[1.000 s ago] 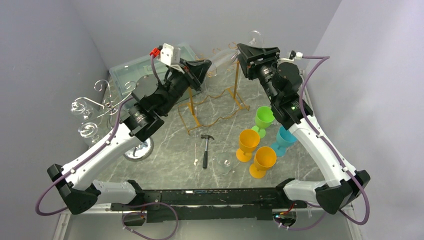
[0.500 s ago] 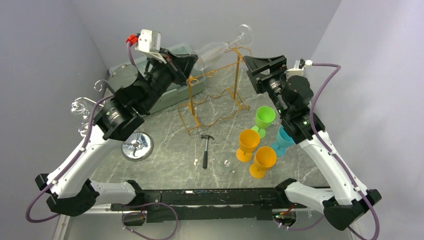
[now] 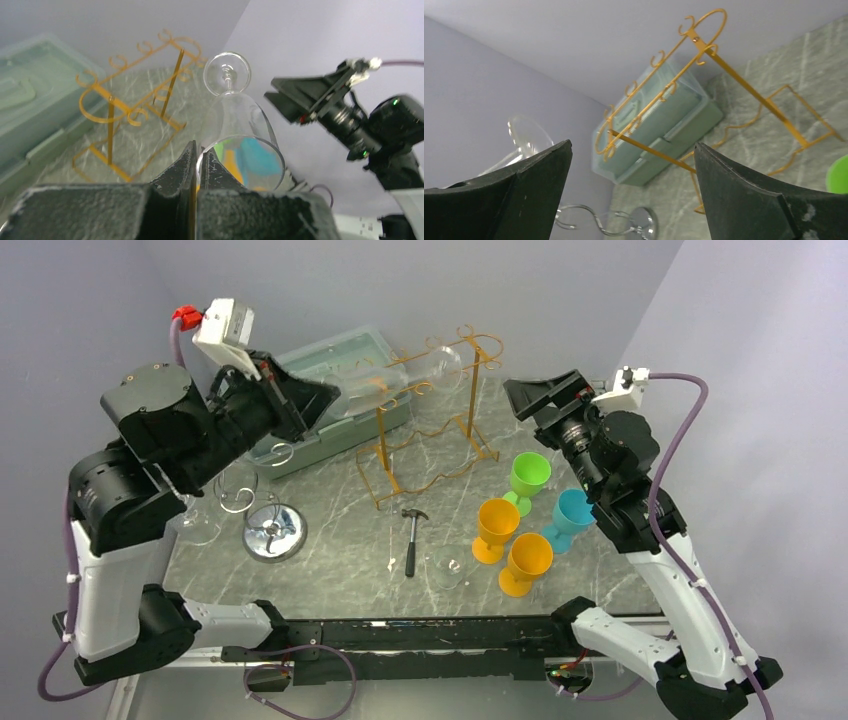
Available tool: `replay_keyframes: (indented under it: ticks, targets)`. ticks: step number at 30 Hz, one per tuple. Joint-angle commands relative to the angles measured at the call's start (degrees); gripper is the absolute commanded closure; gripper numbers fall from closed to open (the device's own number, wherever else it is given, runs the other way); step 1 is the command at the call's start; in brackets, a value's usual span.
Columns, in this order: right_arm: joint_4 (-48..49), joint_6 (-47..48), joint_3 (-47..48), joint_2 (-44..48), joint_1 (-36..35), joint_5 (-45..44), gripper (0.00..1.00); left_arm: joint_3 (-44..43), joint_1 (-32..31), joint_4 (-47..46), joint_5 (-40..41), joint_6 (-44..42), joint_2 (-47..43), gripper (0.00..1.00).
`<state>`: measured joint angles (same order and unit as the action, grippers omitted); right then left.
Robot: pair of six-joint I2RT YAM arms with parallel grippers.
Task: Take the wine glass off the wine glass rack
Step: Place the wine glass at the center of the board.
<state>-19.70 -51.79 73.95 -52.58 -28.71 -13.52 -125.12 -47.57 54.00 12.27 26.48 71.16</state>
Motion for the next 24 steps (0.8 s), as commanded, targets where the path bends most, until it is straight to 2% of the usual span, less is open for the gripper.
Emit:
replay_keyframes:
  ticks: [1,5,10,24]
  targets:
    - [-5.57,8.38,4.2,-0.59,-0.21,-0.7,0.02,-4.04,-0.23,16.12,-3.05,3.22,2.17,1.0]
    - [-8.32,10.69,4.68,-0.67,-0.21,-1.1,0.0,-5.91,-0.19,23.27,-4.7,4.11,3.53,1.0]
    - [-9.55,12.36,4.54,-1.08,-0.21,-0.76,0.0,-3.67,-0.21,28.65,-5.15,4.91,3.85,1.0]
    - [-12.28,15.18,5.34,-4.23,-0.21,1.21,0.0,6.98,-0.23,36.16,-0.62,5.36,6.46,1.0]
